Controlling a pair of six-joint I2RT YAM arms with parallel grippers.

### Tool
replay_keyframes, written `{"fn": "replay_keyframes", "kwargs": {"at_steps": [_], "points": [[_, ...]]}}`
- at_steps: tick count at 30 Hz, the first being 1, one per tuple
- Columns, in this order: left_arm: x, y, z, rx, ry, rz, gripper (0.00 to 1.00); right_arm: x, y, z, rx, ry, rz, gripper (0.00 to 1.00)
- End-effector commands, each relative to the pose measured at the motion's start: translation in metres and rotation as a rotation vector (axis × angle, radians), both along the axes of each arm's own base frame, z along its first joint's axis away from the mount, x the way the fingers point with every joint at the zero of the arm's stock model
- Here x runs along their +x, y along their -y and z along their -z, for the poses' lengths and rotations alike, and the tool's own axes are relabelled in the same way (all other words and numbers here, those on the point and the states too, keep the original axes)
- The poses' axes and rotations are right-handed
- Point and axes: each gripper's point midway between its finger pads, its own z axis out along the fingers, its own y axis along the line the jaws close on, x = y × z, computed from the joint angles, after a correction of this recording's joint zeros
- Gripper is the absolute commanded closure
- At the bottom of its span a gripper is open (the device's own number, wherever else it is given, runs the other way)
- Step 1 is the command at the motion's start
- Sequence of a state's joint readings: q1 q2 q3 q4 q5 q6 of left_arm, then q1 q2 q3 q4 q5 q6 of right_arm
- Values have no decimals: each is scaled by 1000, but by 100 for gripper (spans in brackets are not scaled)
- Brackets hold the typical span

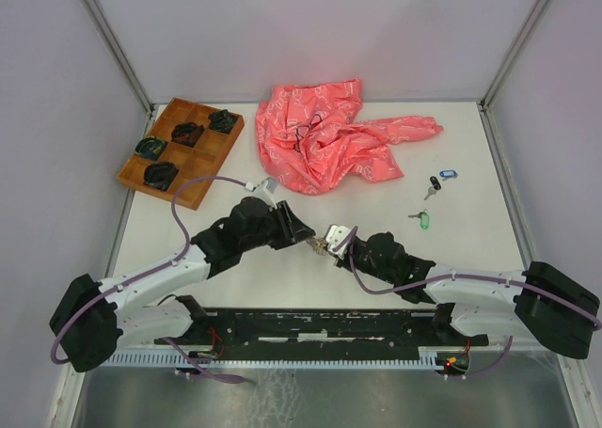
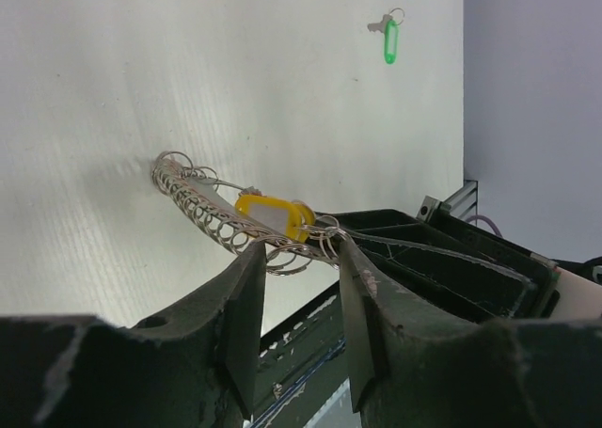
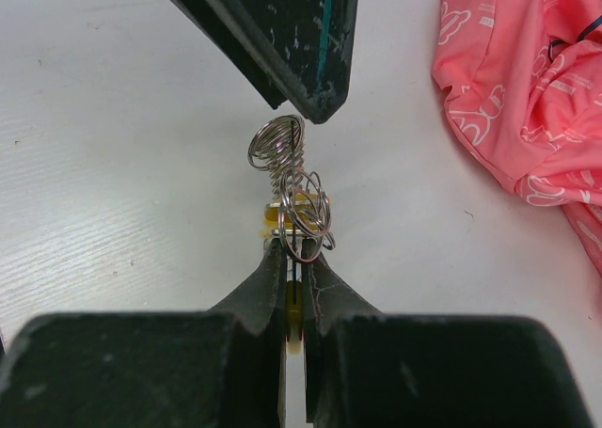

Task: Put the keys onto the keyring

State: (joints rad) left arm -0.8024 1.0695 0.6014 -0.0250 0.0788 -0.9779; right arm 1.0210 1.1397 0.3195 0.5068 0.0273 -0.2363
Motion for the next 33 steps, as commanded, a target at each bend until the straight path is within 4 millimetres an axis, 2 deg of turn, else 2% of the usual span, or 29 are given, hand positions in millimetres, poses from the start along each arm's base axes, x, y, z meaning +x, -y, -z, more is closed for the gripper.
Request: {"fn": "replay_keyframes", "kwargs": {"at_steps": [1,16,27,33], "points": [[4,10,-8,-11,15,27,56,10,-13,-43,102,79,6,99],[-7,7,-5,-141,-16,-6,59,11,-11,-49,149,77,24,99],[-6,5,-32,-316,73,-33,59,8,-14,-51,194,51,24,99],[-5,2,-34,-319,88,-46,63,7,-16,-52,201,43,20,99]]}}
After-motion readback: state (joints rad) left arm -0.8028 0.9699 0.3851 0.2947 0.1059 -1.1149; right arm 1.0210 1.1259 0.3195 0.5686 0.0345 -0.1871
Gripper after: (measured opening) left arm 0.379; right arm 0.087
